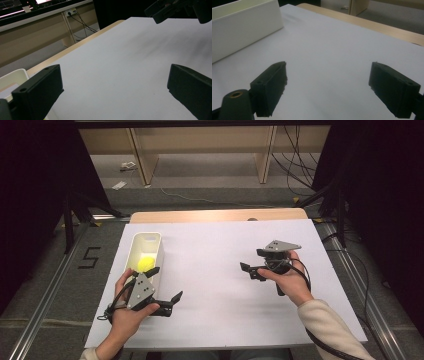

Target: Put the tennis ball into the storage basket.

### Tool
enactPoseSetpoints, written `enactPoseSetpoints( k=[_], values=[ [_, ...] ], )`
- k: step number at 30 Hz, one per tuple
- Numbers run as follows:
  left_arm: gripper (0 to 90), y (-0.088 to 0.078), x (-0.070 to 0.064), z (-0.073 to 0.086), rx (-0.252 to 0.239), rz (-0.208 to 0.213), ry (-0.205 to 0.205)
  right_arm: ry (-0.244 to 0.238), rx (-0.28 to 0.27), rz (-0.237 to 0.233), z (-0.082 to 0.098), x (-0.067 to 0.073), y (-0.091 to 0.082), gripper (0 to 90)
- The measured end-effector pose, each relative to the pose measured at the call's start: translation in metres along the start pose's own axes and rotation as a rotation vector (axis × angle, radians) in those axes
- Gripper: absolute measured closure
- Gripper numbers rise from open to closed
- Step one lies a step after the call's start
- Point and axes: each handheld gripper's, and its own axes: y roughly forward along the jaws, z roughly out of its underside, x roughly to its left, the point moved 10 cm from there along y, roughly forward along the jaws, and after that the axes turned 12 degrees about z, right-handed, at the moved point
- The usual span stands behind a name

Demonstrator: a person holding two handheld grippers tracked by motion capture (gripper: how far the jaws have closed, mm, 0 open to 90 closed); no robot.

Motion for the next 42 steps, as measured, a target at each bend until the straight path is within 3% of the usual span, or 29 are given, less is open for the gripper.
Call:
enactPoseSetpoints(
  k=[14, 42],
  values=[
    [0.0, 0.0, 0.0, 0.0, 0.001, -0.004, 0.0, 0.024, -0.009, 0.035, 0.017, -0.019, -0.025, 15.7],
    [0.0, -0.001, 0.002, 0.001, -0.002, -0.012, -0.008, 0.046, 0.009, 0.061, 0.047, -0.03, -0.055, 15.7]
  ],
)
